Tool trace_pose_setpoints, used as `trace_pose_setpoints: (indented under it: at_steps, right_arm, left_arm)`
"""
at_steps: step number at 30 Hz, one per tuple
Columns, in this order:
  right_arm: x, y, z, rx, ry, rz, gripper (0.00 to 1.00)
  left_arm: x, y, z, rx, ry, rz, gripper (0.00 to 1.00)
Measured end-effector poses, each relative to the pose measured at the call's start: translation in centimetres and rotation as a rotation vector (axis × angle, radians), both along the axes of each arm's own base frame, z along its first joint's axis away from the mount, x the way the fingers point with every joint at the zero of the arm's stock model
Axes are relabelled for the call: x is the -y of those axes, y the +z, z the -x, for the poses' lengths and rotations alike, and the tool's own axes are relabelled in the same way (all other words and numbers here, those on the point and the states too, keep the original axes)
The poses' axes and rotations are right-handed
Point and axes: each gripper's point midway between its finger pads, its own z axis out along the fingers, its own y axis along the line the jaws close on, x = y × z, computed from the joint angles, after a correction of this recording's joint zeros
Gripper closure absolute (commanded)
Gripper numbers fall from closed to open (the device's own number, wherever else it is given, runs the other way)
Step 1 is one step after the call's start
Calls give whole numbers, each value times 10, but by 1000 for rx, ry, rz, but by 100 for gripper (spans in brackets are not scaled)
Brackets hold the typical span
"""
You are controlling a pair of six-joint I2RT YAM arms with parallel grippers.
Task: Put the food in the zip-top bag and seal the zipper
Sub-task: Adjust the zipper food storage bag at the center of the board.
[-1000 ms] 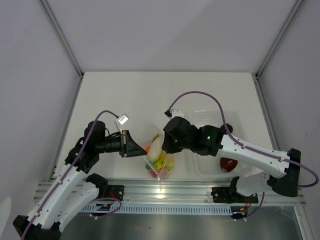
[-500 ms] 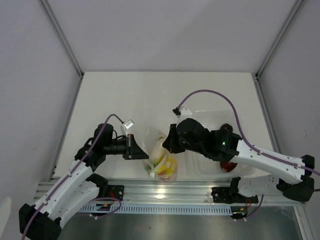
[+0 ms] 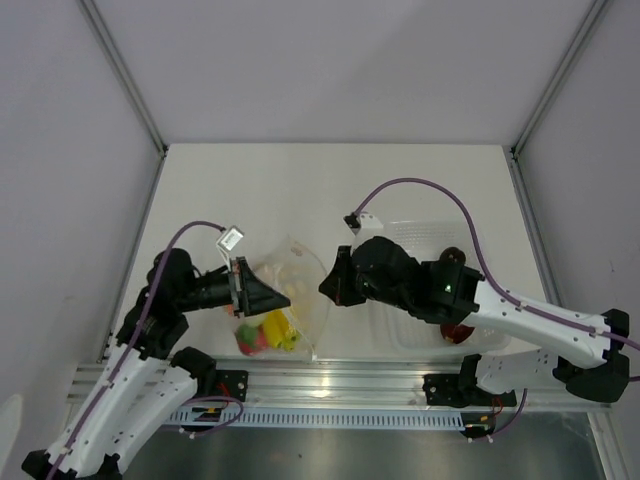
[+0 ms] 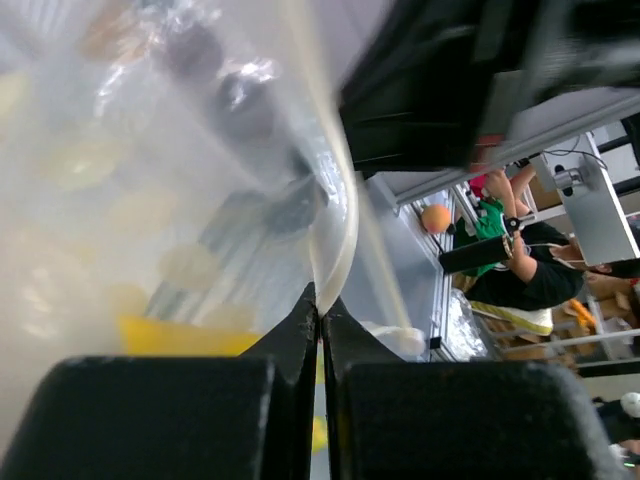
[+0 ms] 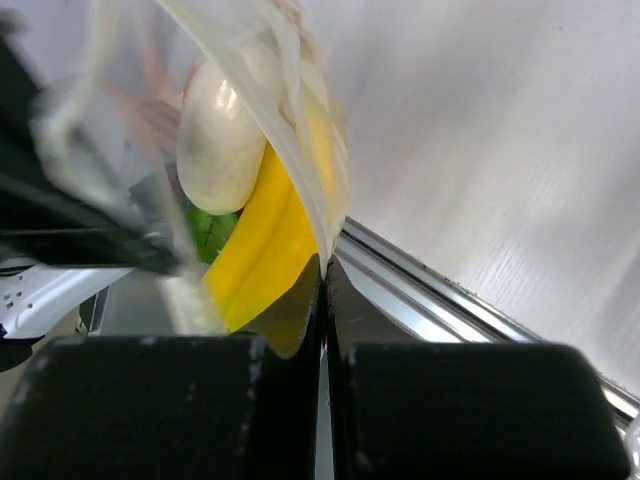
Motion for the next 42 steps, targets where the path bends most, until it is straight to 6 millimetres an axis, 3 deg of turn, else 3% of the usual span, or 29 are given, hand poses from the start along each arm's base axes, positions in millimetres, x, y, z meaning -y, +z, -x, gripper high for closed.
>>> trace_pose_setpoints:
  at_steps: [5,7,9,14,17,21,25,32,35,40,42]
  right_arm:
    - [-3,-28,-3,-35,-10,33,100]
    - [-5,-42,-6,-54,-15,68,100]
    - [-6,-47,-9,-59,-20,83,100]
    - [-9,-27,-4,-42,-7,54,100]
    - [-7,-13,-2,-22,-9,17,100]
    - [-1,-19,-5,-31,-27,28,98]
    - [5,-35,-7,-49,-45,83,86]
    - [18,-44,-12,-64,-84,133,44]
    - [28,-42,-13,-64,-97,145,35]
    - [53,-16,-13,-30,-144,141,5]
    - [67,2,-15,-6,-179,120,1]
  left_arm:
    - [4,-105,-12,-300,13,-145,99]
    - [2,-121,-10,-371,19,-182,99]
    - [2,-114,-9,-359,22,-179,100]
    - [0,-30,-8,-133,24,-82,100]
    - [-1,-7,-4,-40,19,-43,99]
    - [3,-41,-11,-124,11,-80,99]
    - [4,-78,-15,-239,15,-136,99]
    - [4,-77,-15,-228,14,-133,99]
    - [4,-77,-15,-224,13,-135,100]
    - [3,-76,-14,-210,13,-134,99]
    - [3,-75,-13,-204,12,-134,100]
